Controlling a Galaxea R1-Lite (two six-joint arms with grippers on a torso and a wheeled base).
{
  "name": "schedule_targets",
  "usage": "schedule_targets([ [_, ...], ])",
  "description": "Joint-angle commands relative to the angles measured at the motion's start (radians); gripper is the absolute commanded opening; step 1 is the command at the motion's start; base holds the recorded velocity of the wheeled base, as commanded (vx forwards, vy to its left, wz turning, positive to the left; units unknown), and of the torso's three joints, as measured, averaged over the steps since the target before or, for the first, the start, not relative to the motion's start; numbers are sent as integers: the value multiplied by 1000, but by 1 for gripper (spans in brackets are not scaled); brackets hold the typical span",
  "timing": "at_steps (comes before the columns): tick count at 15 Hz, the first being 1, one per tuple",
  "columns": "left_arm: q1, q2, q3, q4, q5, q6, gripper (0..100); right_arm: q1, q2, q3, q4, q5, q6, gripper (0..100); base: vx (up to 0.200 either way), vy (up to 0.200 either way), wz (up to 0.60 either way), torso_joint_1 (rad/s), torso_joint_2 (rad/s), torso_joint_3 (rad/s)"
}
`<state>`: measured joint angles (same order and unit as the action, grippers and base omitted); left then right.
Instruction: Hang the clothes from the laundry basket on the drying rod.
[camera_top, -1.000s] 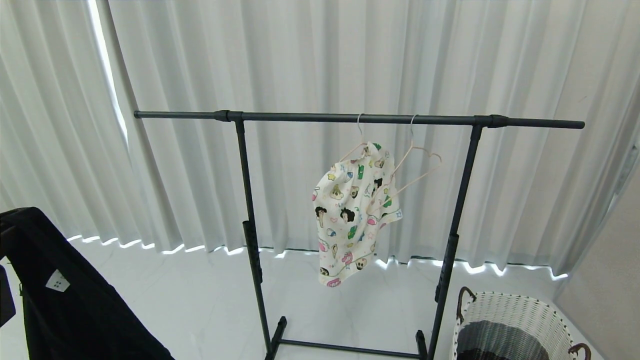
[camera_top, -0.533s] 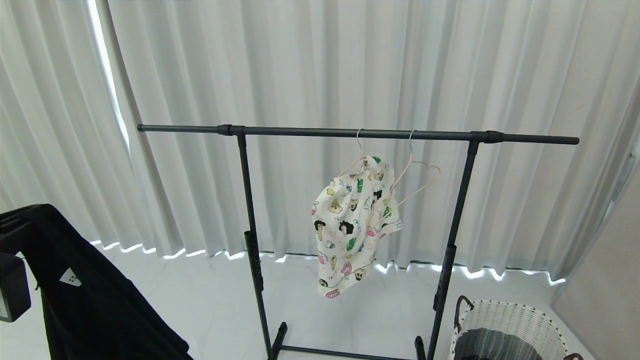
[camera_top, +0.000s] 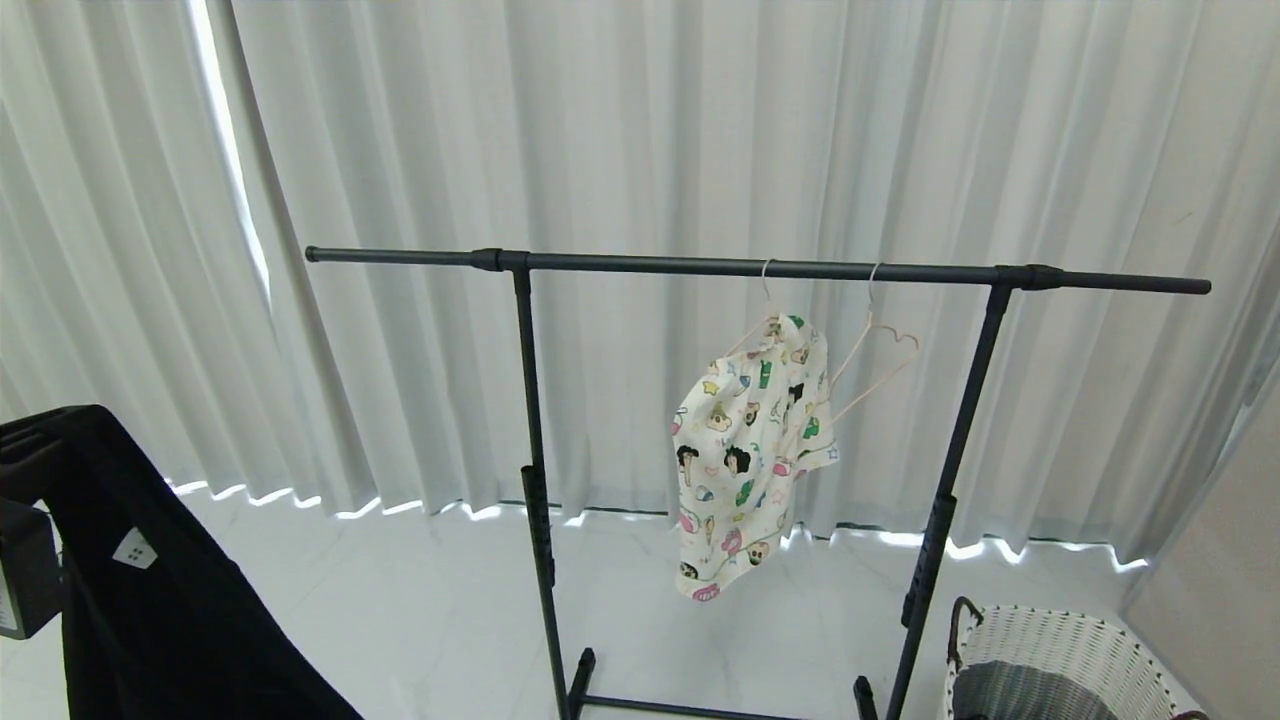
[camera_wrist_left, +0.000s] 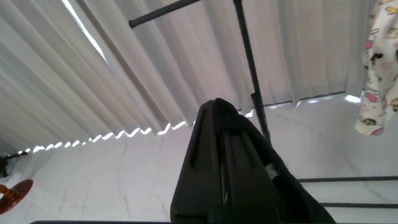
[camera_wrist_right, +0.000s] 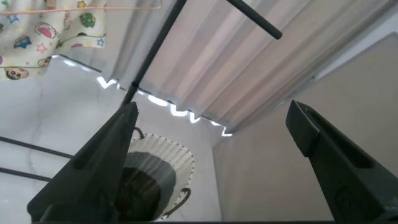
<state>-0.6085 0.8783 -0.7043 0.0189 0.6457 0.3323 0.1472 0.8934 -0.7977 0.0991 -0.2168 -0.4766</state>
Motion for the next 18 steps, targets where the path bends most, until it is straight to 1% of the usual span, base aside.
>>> schedule_targets([
  [1, 0, 2, 0, -1, 0, 2, 0, 0, 2, 0, 1, -1, 0, 100, 0, 0, 0, 0, 0, 0],
  [2, 0, 4, 0, -1, 0, 4, 0, 2, 6, -2, -1, 2, 1, 100, 0, 0, 0, 0, 0, 0],
  [3, 0, 4, 0, -1, 0, 5, 0, 2, 10, -2, -1, 14, 12, 100, 0, 200, 0, 2, 2, 2],
  [4, 0, 7, 0, -1, 2, 5, 0, 2, 19, -9, -1, 56, 47, 100, 0, 200, 0, 2, 2, 2],
  [5, 0, 14, 0, -1, 0, 5, 0, 2, 33, -20, -1, 73, 72, 100, 0, 200, 0, -2, 2, -2],
  [8, 0, 33, -11, -1, 0, 5, 0, 3, 93, -84, -1, 94, 162, 100, 0, 200, 0, 5, 1, 1],
  [10, -2, 45, -24, -1, 0, 4, 0, 20, 137, -123, 1, 102, 263, 100, 0, 200, 0, 0, 2, 2],
  [11, -2, 54, -35, -1, 0, 4, 0, 26, 157, -124, -1, 102, 293, 100, 0, 200, 0, 2, -2, -2],
  [13, -7, 68, -43, -2, 0, 2, 0, 28, 168, -123, -1, 102, 305, 100, 200, 0, 0, 2, 7, 0],
  [15, -40, 64, -41, -2, 0, 17, 0, 28, 168, -120, 1, 102, 305, 100, 0, 0, 0, 0, 0, 0],
  [17, -40, 67, -43, -2, 0, 22, 0, 28, 165, -118, 1, 102, 305, 100, 0, 0, 0, 0, 0, 0],
  [18, -40, 67, -40, -2, 2, 36, 0, 28, 165, -118, 1, 102, 303, 100, 0, 0, 0, 0, 0, 0],
])
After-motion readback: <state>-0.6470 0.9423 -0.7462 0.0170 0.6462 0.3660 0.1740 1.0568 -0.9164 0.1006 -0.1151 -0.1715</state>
